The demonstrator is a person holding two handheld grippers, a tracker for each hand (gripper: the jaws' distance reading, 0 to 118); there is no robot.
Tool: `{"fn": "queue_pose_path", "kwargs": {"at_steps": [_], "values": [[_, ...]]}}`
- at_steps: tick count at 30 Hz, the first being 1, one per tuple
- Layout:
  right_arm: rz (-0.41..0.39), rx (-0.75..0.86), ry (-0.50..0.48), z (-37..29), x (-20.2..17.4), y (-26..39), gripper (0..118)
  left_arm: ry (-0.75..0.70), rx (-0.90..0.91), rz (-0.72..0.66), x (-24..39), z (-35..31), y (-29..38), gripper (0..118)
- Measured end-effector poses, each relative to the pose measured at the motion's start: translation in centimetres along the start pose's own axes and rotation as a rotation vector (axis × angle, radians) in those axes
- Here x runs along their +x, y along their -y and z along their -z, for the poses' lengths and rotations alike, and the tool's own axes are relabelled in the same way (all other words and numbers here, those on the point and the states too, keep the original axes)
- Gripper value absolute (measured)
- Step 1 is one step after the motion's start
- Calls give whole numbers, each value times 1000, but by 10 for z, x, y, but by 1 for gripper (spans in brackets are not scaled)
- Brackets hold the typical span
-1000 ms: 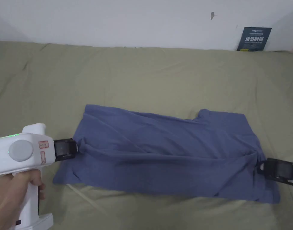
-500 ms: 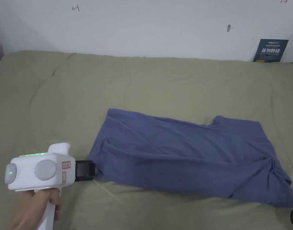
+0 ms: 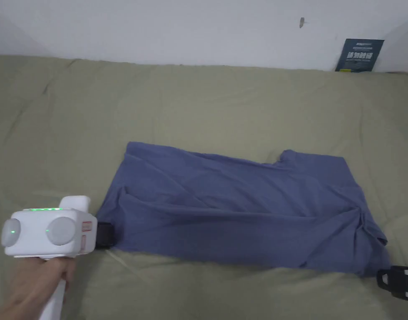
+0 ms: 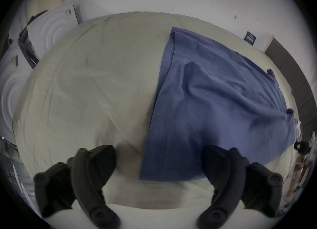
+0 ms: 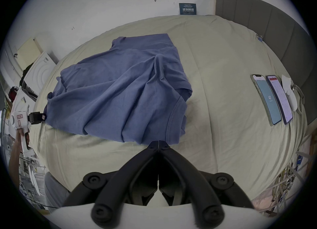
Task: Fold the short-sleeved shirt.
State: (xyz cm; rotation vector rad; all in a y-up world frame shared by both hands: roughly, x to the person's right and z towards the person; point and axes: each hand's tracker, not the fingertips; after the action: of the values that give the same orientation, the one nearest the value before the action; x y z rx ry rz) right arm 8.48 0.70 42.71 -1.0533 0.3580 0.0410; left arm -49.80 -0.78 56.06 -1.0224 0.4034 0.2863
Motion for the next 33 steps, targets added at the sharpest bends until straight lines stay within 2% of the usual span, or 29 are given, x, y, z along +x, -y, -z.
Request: {"fn": "queue_pose_path", "kwargs": {"at_steps": [1,6,7,8,10,11,14,17,18,20,21,22,23,24,27,30,32,33], "values": [[-6,4,6,-1,-3,0,0,35,-7,13,-3,-4,-3,8],[1,28,4,0,-5,-5,0,33,1,9,-4,-8,-3,7],[7,34,0,1,-5,-6,11,25,0,16,-2,-7,-2,7],[17,35,-4,2,-5,-9,40,22,-5,14,-2,-6,-2,7],[31,23,-15,13,5,-17,117,14,-4,14,0,-6,-1,7],[30,5,-9,19,5,-21,118,10,-3,16,2,-6,0,7],[-1,-3,-10,27,2,-24,118,0,-6,36,4,-5,-1,7],[12,-32,-7,42,-5,-28,117,-4,-14,40,4,-5,-2,7],[24,-42,-18,44,-5,-29,110,-5,-14,39,5,-4,-2,7],[34,-36,-25,39,-10,-28,41,-7,-16,42,5,-7,-3,7],[27,-18,-49,28,-18,-27,21,-4,-13,41,4,-9,-3,7],[18,-14,-73,21,-26,-27,17,-4,-15,42,6,-10,-4,7],[-36,-1,-14,14,-34,-26,16,-11,-14,50,7,-12,-4,7],[-73,12,-14,9,-39,-25,15,-15,-14,64,8,-14,-4,7],[-51,17,-40,4,-27,-22,15,-23,-6,77,9,-23,-3,7],[6,22,-90,5,-6,-22,15,-6,0,57,5,-30,-1,7],[8,25,-95,1,1,-21,15,6,2,43,2,-35,1,7],[-10,38,-77,-10,-14,-13,15,7,0,40,1,-37,3,7]]}}
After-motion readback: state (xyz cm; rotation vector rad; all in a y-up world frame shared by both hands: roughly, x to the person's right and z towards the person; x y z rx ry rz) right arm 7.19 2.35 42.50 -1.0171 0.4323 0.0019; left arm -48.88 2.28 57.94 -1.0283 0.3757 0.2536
